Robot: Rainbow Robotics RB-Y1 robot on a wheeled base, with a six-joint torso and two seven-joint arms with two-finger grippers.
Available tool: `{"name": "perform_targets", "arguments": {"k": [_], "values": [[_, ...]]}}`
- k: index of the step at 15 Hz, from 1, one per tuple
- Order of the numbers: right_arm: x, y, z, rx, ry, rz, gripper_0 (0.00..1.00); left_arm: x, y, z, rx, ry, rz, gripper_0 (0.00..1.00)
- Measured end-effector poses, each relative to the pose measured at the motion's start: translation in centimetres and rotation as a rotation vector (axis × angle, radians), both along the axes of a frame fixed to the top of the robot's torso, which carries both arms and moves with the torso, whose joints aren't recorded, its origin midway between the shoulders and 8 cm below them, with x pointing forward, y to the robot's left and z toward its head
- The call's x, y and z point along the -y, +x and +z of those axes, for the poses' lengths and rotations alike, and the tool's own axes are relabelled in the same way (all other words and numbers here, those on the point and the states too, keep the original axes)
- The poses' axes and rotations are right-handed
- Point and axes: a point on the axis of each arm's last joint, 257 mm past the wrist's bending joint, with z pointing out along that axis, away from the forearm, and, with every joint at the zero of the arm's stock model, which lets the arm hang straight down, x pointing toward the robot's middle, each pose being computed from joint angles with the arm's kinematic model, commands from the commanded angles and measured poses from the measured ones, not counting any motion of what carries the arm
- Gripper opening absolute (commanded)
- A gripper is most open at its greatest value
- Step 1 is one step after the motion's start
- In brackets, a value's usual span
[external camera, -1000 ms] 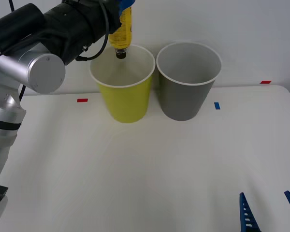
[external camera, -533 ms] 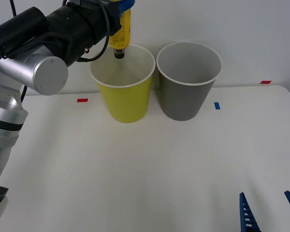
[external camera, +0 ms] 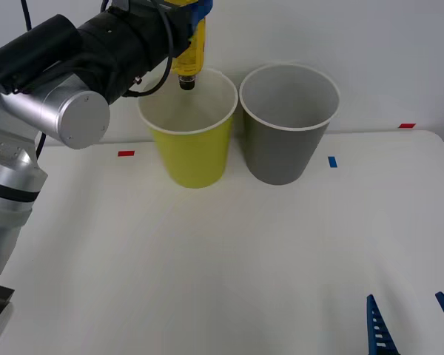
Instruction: Put cans in the gray bin and PET bottles in the light green bin.
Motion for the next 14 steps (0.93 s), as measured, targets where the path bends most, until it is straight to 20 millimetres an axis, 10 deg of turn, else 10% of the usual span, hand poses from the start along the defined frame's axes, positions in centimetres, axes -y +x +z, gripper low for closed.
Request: {"name": "perform_targets", "arguments": {"k": [14], "values": [[0.0, 0.0, 0.0, 0.0, 0.0, 0.0, 1.0, -0.9, -0.9, 0.5, 0.009, 0.006, -0.003, 1.0]]}}
